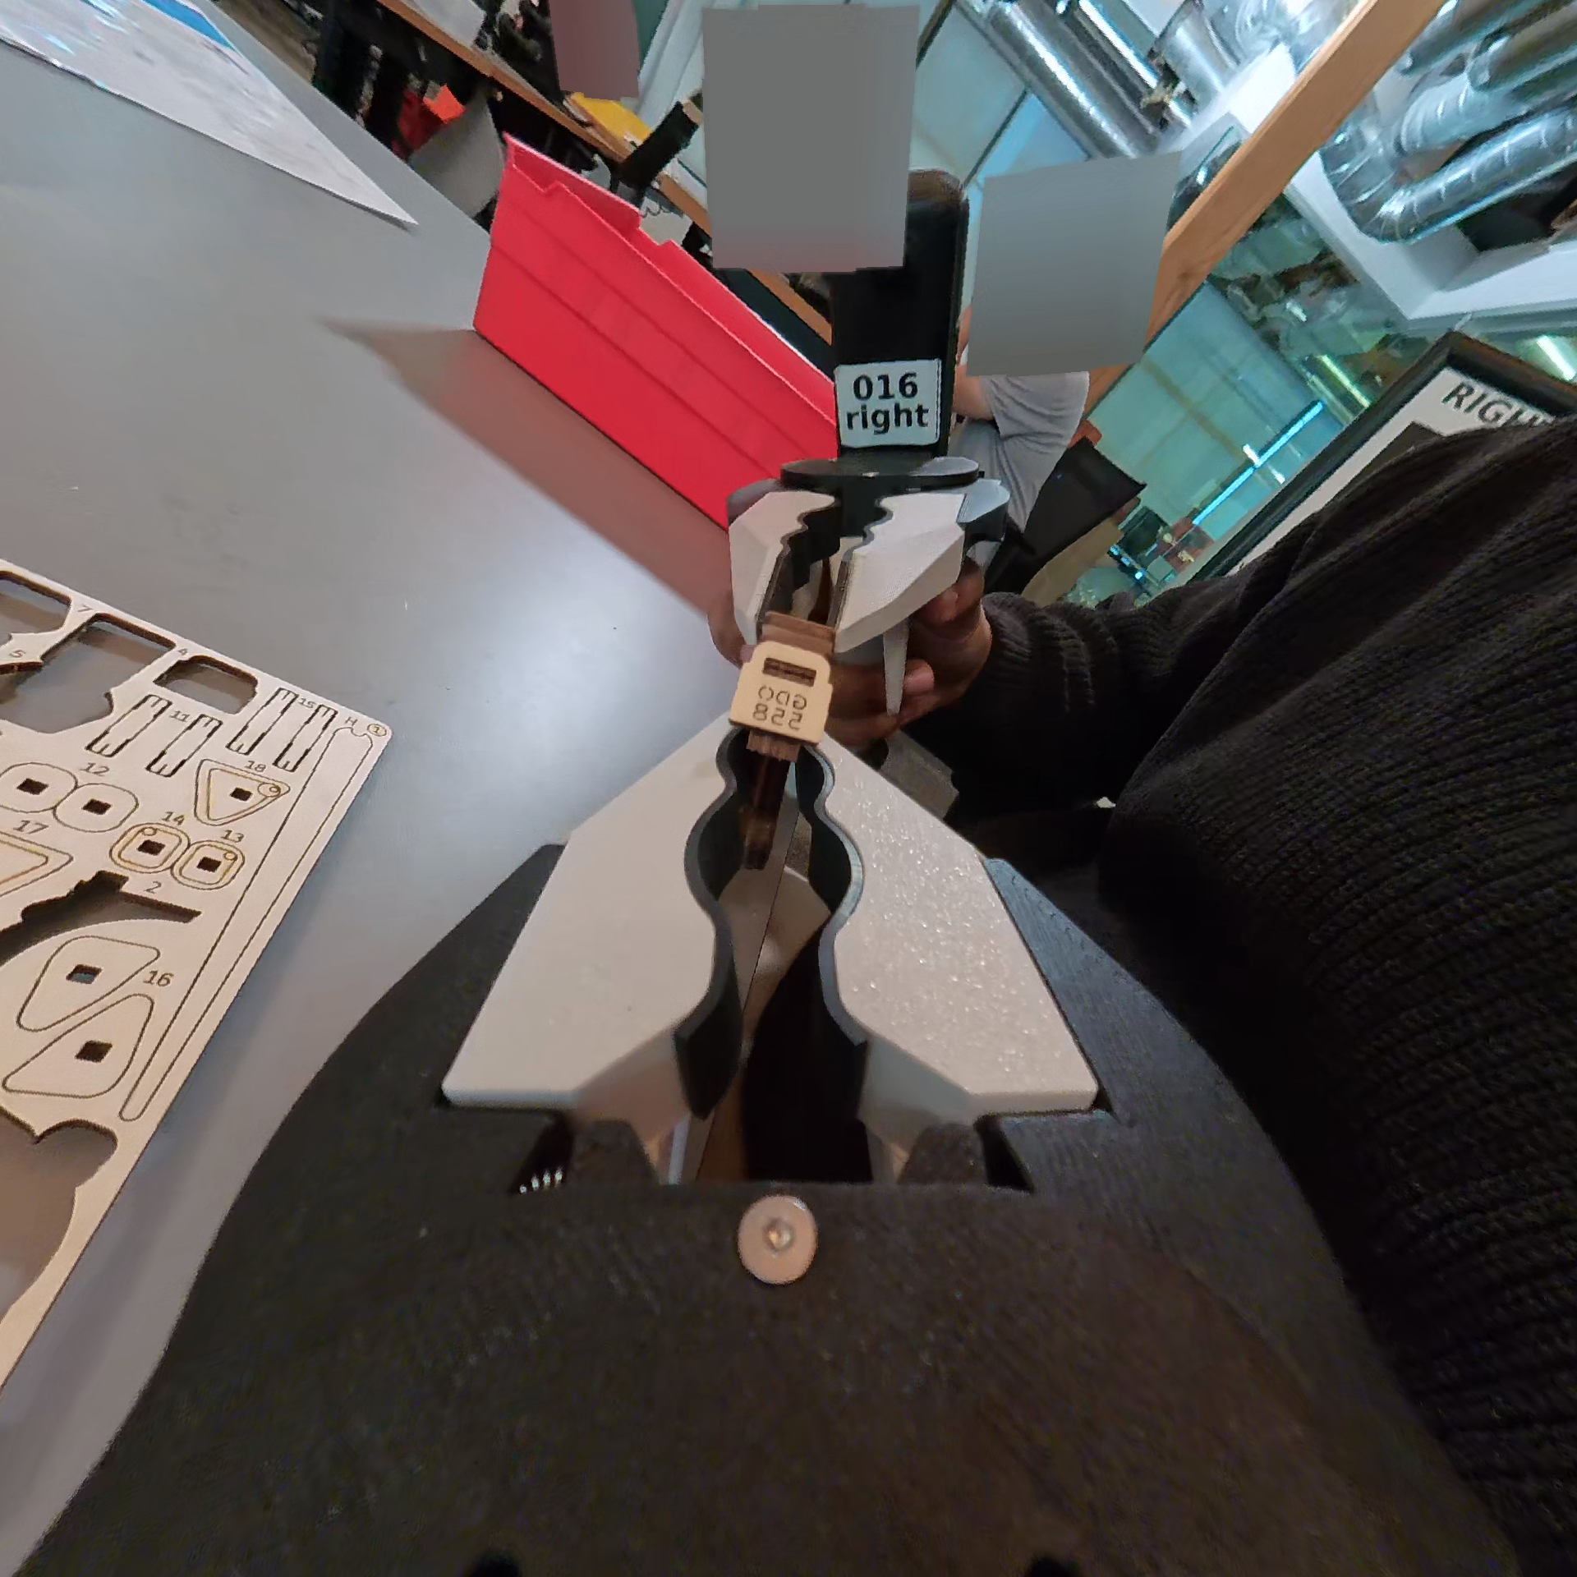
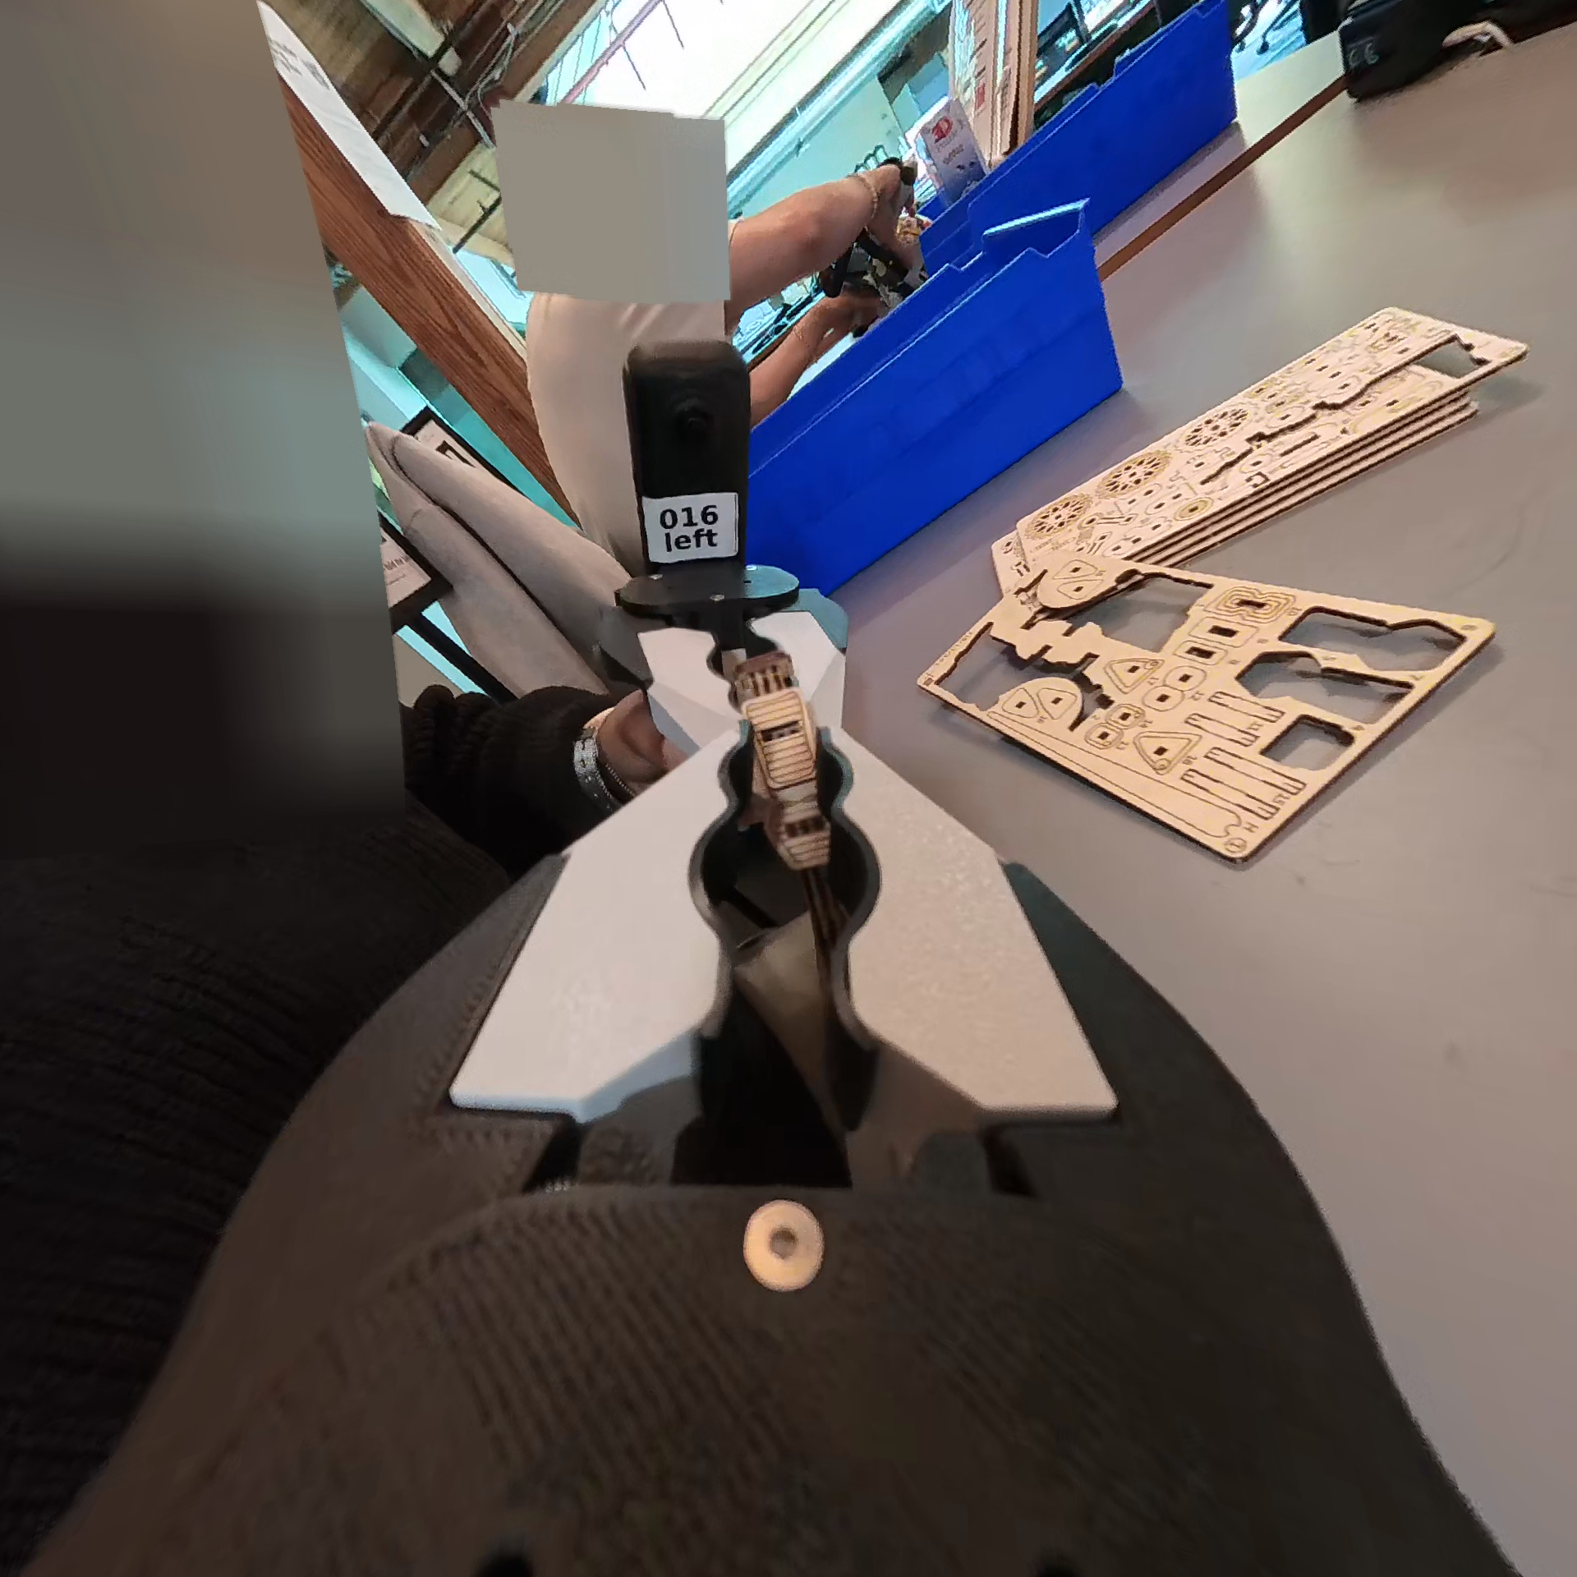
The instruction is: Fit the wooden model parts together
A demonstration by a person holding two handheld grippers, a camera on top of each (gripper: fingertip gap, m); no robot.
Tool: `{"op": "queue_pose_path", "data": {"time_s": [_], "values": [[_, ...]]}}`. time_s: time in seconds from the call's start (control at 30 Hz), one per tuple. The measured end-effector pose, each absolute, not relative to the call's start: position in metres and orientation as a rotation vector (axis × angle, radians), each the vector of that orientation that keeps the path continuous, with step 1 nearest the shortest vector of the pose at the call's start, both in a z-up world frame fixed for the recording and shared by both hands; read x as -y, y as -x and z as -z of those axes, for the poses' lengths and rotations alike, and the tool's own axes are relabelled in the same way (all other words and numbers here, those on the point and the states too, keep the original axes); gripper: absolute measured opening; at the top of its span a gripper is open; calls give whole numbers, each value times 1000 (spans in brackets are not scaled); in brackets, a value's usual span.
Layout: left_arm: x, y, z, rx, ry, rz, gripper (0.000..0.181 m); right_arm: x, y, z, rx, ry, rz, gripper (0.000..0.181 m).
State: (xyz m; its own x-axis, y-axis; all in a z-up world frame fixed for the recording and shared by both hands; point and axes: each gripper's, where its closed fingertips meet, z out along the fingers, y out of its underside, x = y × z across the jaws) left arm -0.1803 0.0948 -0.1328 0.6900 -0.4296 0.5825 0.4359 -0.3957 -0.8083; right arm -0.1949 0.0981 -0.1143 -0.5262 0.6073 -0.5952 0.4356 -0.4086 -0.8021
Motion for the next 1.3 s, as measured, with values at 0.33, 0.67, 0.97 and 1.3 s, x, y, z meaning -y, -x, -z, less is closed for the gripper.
{"op": "queue_pose_path", "data": {"time_s": [0.33,0.67,0.97,1.3], "values": [[-95,175,136,-31,1771,900,6,-96,189,117,1685,1470,-2100,13],[-93,169,142,-89,1821,863,7,-95,183,124,1762,1445,-2109,13],[-92,170,139,-63,1805,907,7,-94,185,122,1737,1454,-2179,13],[-88,163,145,-116,1850,904,6,-90,177,128,1824,1476,-2277,13]]}}
